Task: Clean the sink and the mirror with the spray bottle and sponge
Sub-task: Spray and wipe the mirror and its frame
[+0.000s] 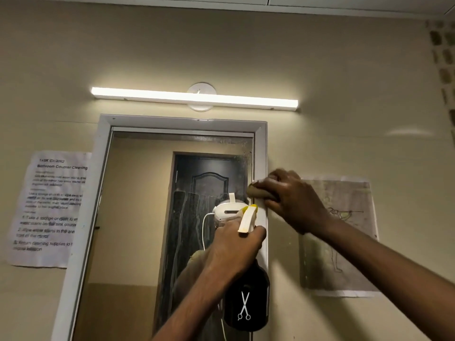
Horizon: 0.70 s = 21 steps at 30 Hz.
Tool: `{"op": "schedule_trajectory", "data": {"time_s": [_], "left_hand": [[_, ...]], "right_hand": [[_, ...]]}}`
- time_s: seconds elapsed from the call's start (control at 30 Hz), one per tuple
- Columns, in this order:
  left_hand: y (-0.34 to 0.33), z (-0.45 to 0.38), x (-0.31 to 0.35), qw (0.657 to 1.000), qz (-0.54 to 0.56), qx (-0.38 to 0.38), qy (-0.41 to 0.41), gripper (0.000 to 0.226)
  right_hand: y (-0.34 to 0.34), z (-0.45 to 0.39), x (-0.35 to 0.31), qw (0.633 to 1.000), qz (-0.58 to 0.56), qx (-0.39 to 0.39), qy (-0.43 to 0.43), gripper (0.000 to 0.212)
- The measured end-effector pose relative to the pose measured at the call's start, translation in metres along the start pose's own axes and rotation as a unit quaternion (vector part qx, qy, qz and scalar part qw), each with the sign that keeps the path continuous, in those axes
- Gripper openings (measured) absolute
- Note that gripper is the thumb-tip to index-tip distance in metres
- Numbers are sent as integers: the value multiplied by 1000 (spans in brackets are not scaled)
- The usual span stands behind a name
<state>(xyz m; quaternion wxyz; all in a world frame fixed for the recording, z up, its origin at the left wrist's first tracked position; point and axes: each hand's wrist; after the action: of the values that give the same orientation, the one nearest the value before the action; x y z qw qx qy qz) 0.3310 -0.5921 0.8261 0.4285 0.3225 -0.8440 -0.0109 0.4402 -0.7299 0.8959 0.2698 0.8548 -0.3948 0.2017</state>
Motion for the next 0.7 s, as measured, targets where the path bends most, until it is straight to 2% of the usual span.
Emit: {"op": "schedule_trajectory", "data": {"time_s": [0.13,0.27,0.33,0.47,0.6,0.7], "left_hand": [[-5,3,-1,1000,-4,25,10,45],[-10,7,-2,1000,-7,9,27,22],[-10,11,-4,1000,-14,2,23,20],[-10,18,-14,1000,-4,2,22,31],[-10,29,-23,999,5,-19,42,18],[-10,33,-28,999,0,-19,44,38]], "right_hand": [[7,-53,26,996,1,65,-66,31],[3,-64,31,992,6,85,-91,34],[-2,-49,21,992,-2,90,-90,33],[-17,6,-13,996,-18,54,-64,36],[-17,43,-29,999,-37,-9,-9,44],[-9,19,-16,999,-28,6,-26,38]]}}
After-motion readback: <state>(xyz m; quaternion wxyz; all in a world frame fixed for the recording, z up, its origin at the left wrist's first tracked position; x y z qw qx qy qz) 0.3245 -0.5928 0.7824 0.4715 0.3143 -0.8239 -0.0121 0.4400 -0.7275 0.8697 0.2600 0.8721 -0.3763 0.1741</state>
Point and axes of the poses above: each hand's wrist, its own z-axis away from the middle knuckle, its own y-axis out of the back of the hand, x = y × z, and after that the axes turned 11 degrees about y, right-handed
